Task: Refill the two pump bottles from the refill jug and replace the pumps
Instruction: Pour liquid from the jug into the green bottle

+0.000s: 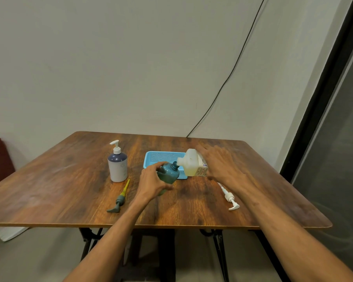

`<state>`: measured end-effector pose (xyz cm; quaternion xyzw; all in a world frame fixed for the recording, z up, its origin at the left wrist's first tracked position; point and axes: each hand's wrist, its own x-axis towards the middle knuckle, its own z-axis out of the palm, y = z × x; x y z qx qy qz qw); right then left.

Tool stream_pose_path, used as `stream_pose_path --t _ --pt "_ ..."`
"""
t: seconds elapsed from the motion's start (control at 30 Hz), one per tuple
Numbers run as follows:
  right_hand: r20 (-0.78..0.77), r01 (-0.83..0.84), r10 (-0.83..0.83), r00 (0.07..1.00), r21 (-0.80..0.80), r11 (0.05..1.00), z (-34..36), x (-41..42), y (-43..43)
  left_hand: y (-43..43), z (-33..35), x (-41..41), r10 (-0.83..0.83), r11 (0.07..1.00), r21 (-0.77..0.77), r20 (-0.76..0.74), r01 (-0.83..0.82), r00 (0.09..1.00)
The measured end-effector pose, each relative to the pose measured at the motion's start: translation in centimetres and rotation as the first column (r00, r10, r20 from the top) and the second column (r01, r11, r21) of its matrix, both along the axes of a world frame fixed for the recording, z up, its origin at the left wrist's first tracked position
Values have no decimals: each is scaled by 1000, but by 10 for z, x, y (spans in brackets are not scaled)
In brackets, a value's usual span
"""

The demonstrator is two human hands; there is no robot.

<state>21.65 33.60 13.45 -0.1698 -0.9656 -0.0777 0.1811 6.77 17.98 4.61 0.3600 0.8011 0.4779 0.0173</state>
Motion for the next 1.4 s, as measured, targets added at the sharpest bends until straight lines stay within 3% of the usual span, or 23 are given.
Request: stream_pose_path --t 1.4 --pt "13 7 -7 1000 27 1000 -1 1 2 -2 1 6 -17 1000 20 14 17 1000"
